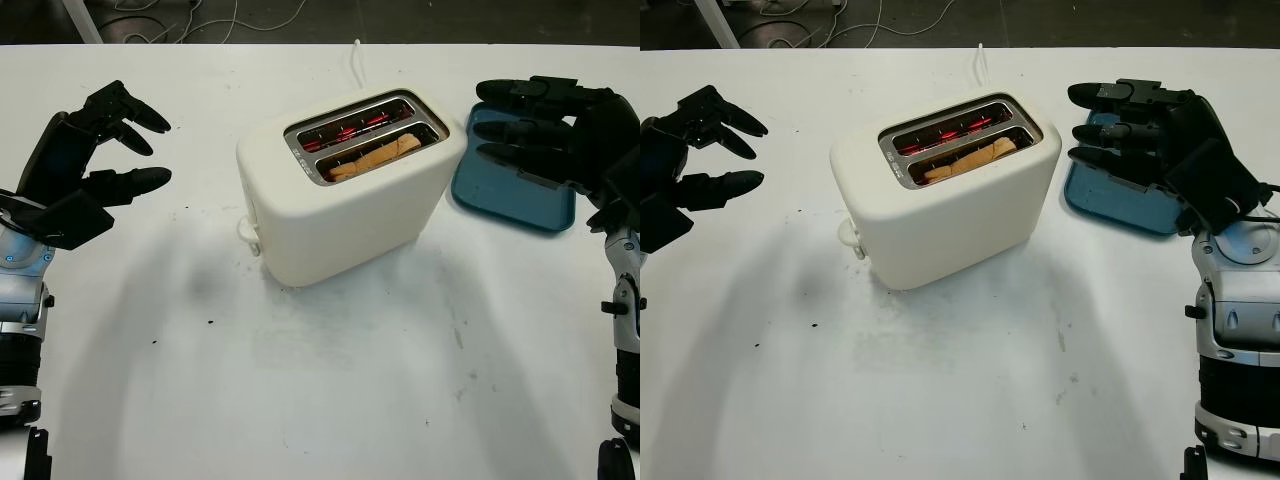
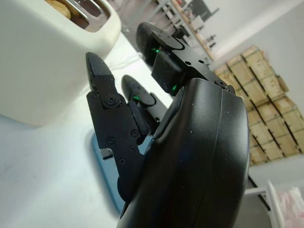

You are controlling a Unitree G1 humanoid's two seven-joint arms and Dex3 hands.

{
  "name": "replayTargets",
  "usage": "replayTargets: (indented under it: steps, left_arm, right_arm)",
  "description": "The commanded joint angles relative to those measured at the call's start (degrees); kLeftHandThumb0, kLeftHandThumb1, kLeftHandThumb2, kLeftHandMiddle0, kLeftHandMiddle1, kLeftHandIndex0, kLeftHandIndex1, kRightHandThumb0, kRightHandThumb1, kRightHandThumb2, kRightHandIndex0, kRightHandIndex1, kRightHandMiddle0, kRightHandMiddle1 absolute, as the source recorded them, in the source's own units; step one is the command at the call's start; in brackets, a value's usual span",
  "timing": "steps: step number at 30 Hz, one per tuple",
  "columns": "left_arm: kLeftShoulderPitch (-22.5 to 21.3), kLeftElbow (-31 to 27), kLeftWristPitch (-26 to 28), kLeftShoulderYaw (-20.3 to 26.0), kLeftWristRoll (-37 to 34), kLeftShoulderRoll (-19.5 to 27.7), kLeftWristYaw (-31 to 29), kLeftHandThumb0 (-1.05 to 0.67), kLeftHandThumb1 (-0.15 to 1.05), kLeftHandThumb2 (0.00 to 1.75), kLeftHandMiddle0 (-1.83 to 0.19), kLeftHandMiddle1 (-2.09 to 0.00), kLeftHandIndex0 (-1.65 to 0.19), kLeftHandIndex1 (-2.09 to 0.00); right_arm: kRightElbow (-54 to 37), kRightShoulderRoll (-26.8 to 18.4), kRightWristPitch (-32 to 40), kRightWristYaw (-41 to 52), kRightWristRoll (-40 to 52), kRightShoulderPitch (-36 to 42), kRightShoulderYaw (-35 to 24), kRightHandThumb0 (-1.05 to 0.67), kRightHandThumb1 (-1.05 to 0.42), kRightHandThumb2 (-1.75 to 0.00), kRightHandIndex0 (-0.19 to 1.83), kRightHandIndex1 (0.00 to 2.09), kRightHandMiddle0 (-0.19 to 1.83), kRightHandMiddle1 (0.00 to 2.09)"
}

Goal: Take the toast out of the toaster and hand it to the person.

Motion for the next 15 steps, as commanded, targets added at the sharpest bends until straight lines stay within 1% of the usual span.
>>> replayTargets:
  steps: [1, 15]
  left_arm:
    - [1.1, -0.7, -0.1, 0.4, -0.1, -0.1, 0.7, -1.05, 0.92, 0.26, -0.42, -1.40, -0.30, -1.30]
    - [0.8, 0.0, -0.6, 0.4, -0.5, -0.2, 0.4, -1.05, 0.92, 0.26, -0.41, -1.41, -0.29, -1.31]
  right_arm:
    - [-0.6, -0.1, 0.1, 0.0, 0.3, 0.3, -0.2, -0.25, -0.81, 0.00, 0.89, 0.02, 0.79, 0.00]
    - [-0.1, -0.4, -0.9, 0.3, -0.1, 0.1, -0.1, -0.25, -0.81, 0.00, 0.89, 0.02, 0.79, 0.00]
